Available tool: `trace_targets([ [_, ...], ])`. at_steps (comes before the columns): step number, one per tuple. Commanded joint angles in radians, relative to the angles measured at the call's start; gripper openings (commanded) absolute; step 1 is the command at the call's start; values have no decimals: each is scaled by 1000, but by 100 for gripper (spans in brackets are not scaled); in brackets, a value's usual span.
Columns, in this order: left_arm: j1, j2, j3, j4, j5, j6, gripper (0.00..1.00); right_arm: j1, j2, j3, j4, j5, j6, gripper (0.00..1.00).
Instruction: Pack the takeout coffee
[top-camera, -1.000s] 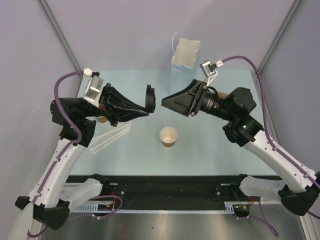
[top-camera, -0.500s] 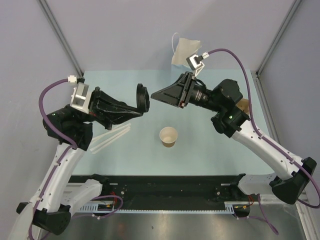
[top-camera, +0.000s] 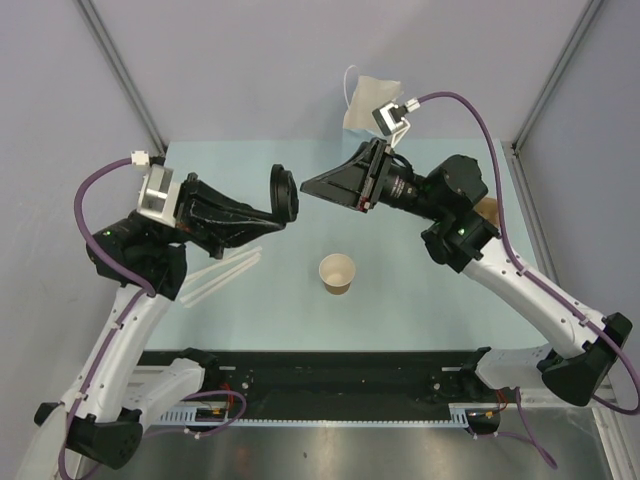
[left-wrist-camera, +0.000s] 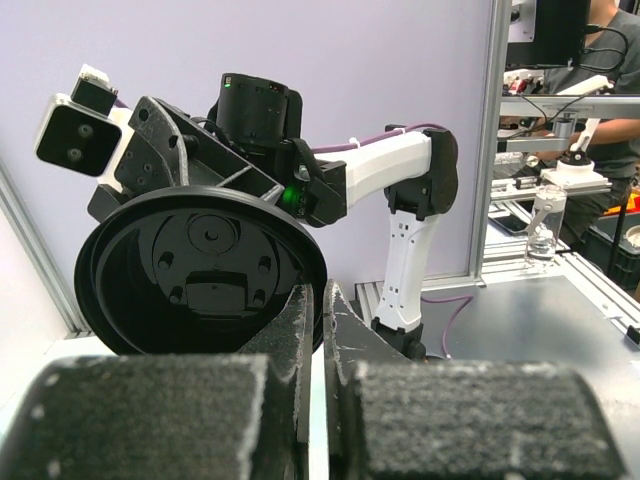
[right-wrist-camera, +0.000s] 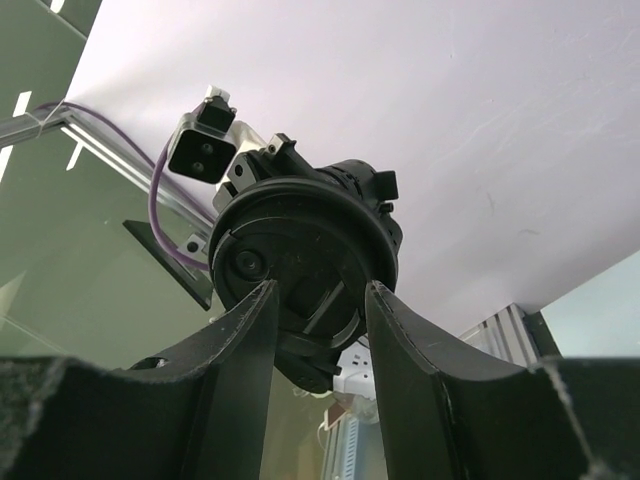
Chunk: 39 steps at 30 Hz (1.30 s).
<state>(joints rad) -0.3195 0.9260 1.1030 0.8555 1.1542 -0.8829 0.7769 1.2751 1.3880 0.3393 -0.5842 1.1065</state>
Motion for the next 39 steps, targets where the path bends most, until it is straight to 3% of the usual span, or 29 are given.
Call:
trace_targets([
  [1, 8, 2, 26, 42, -19, -7, 0, 22, -6, 8, 20, -9, -4, 44],
  [29, 10, 10, 31, 57, -39, 1, 0, 24, -25, -50, 72, -29, 4, 41],
  [33, 10, 13, 34, 65, -42, -7, 0, 32, -19, -50, 73, -29, 12, 33],
  [39, 10, 13, 34, 66, -40, -8, 0, 35, -13, -50, 79, -29, 38, 30],
])
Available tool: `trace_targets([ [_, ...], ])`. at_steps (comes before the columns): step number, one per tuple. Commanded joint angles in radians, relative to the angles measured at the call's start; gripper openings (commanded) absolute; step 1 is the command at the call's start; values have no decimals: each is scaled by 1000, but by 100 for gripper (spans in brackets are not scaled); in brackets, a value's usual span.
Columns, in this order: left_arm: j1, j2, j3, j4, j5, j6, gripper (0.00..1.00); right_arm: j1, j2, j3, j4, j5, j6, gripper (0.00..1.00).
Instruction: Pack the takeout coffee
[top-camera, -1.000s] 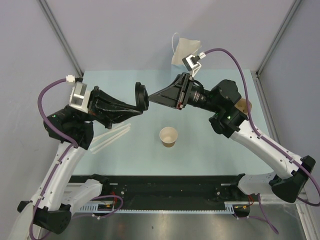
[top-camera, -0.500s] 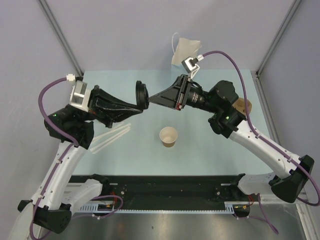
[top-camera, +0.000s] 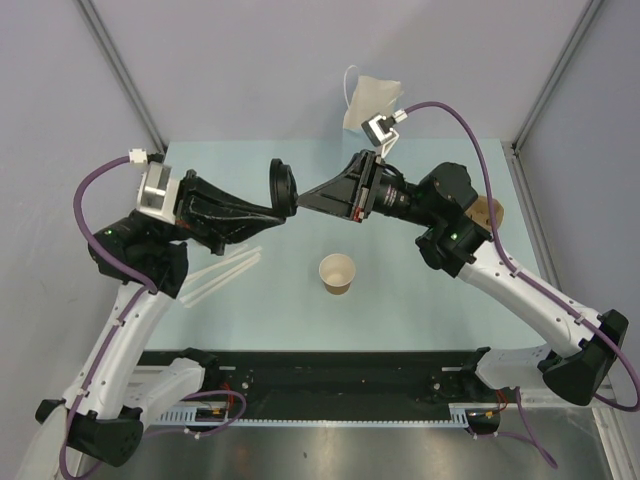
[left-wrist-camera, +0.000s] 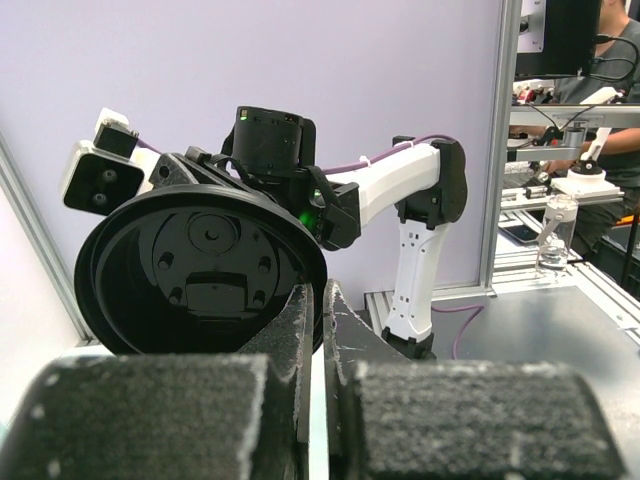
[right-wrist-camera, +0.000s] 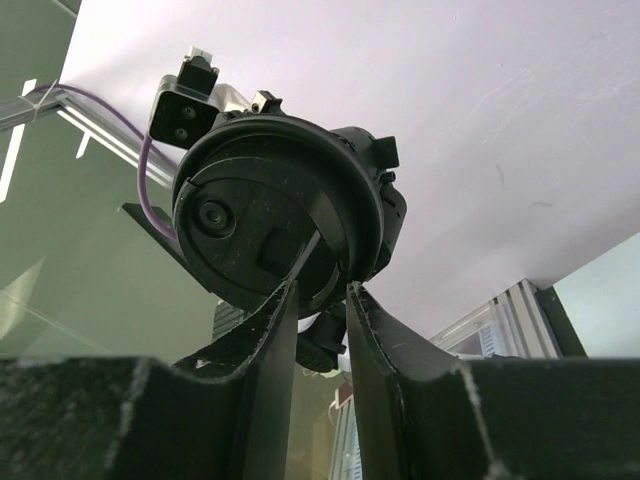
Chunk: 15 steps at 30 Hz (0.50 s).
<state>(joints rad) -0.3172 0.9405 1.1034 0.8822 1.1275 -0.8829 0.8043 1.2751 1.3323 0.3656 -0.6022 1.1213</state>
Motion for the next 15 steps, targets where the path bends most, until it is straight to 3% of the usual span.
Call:
trace_targets([
  [1, 7, -3, 33, 41, -15, -8, 0, 9, -13, 7, 52, -11, 26, 25],
  [2, 7, -2, 33, 41, -15, -8, 0, 9, -11, 5, 44, -7, 32, 19],
  [15, 4, 6, 38, 61, -15, -27, 0, 16, 6, 24, 55, -15, 46, 23],
])
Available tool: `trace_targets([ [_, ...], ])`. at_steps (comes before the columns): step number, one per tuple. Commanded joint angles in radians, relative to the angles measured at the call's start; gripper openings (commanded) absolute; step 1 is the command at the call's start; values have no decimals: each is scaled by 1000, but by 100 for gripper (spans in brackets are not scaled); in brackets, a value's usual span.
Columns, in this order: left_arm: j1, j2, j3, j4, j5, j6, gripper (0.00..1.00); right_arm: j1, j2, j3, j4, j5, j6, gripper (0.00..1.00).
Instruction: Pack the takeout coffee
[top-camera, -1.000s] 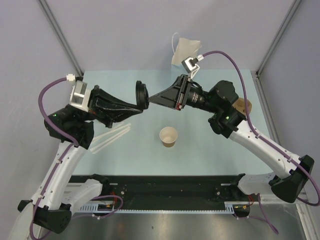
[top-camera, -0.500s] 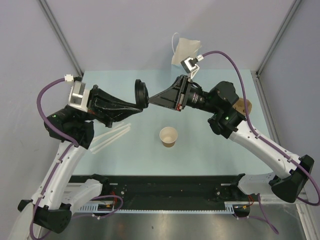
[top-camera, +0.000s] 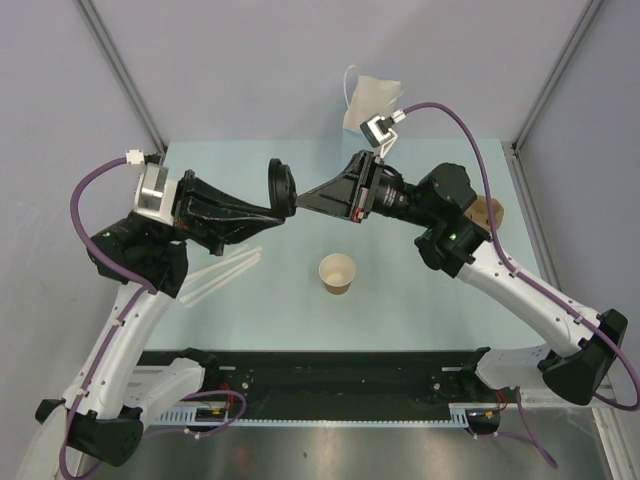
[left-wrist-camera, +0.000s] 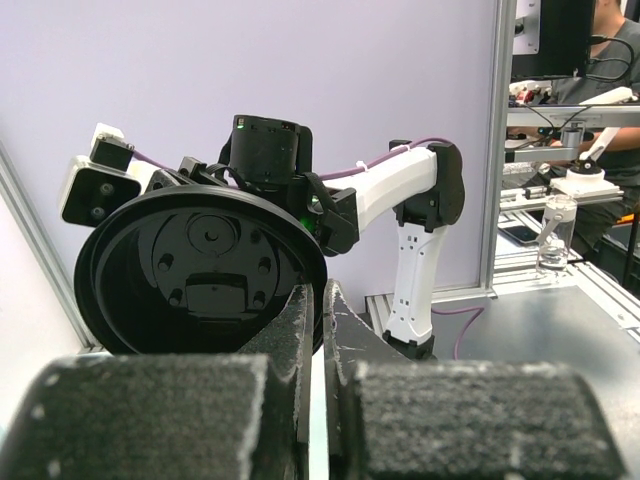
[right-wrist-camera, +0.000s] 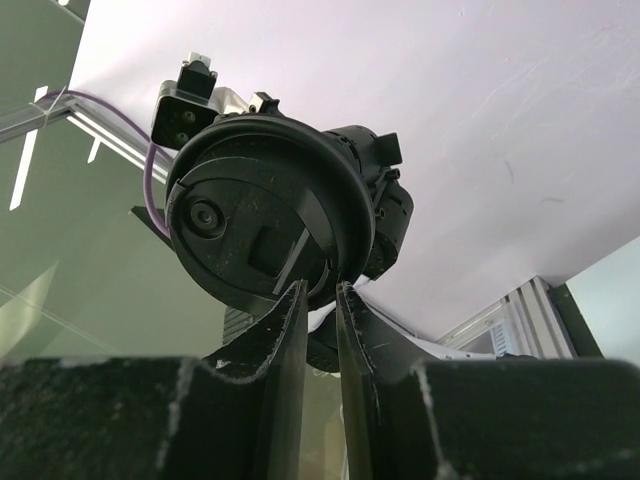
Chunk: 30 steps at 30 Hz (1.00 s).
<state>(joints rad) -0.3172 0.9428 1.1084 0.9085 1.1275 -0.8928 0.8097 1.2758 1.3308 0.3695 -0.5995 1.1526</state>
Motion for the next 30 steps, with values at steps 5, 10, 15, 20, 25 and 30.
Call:
trace_targets([
  [5, -2, 5, 42, 32, -17, -20, 0, 13, 16, 38, 51, -16, 16, 24],
  [10, -10, -4, 42, 24, -8, -17, 0, 14, 20, 45, 55, -14, 22, 25],
  [15, -11, -7, 28, 30, -3, -15, 0, 13, 28, 59, 62, -20, 22, 25],
  [20, -13, -4, 24, 43, -3, -20, 0, 13, 30, 70, 80, -31, 10, 12],
  [25, -13, -6, 16, 33, -2, -17, 0, 9, 25, 70, 85, -43, -2, 0],
  [30, -10, -15, 21, -66, -8, 43, 14, -10, 20, 70, 65, -40, -28, 0],
])
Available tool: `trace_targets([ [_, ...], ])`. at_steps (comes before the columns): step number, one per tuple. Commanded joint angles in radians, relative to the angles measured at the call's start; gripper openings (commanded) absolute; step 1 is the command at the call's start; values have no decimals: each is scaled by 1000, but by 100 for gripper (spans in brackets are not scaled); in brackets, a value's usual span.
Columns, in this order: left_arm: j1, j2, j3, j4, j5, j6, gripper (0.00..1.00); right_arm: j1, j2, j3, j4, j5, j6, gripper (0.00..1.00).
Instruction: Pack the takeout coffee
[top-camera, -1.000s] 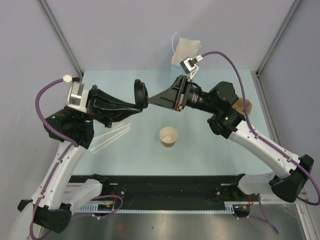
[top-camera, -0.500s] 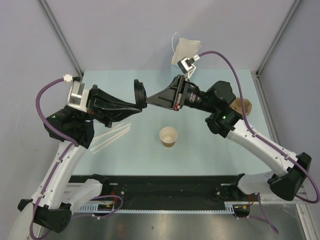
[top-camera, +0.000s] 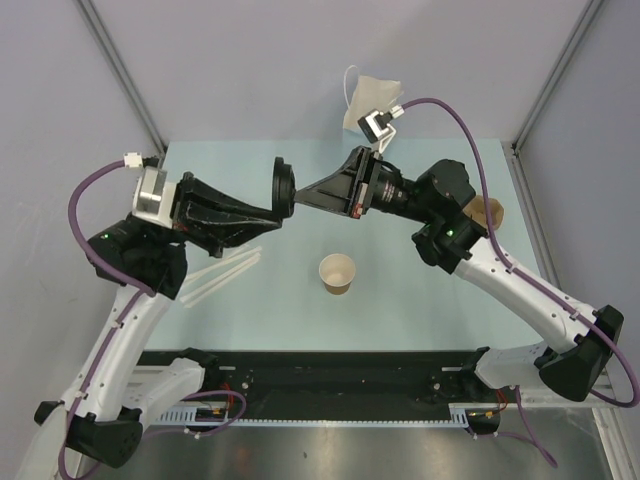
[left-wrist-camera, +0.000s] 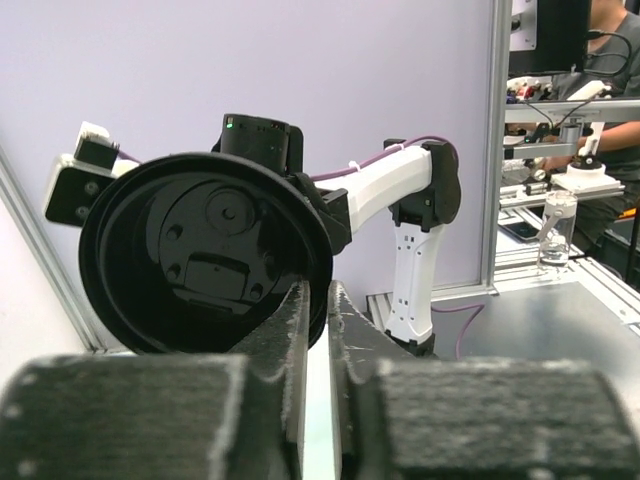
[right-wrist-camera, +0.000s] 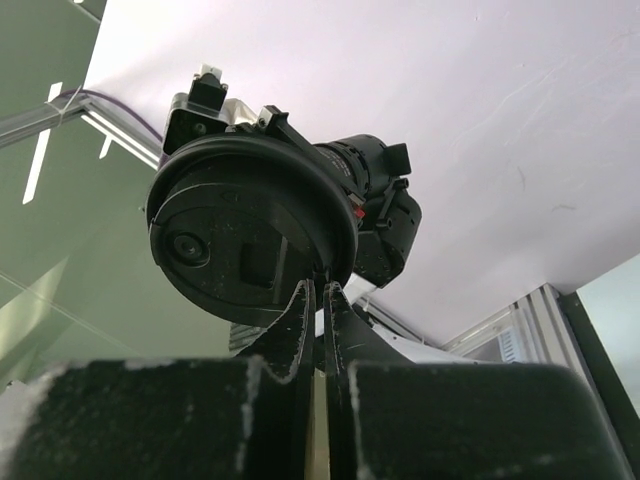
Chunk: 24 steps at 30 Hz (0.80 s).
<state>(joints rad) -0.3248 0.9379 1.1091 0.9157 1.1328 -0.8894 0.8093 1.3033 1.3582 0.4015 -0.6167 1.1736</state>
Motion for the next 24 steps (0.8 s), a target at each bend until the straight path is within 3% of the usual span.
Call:
trace_targets([
  [1, 0, -13, 20, -110, -16, 65, 16, -15, -10, 42, 31, -21, -52, 0],
  [7, 1, -70, 29, -440, -114, 327, 51, -35, -16, 41, 2, -18, -71, 0],
  [11, 3, -82, 31, -566, -152, 392, 61, -48, -21, 41, -32, -20, -91, 0],
  [18, 59, -97, 31, -868, -243, 504, 96, -143, -18, 39, -134, -81, -146, 0],
  [24, 154, -81, 4, -1148, -306, 553, 99, -268, -32, 51, -407, -166, -359, 0],
])
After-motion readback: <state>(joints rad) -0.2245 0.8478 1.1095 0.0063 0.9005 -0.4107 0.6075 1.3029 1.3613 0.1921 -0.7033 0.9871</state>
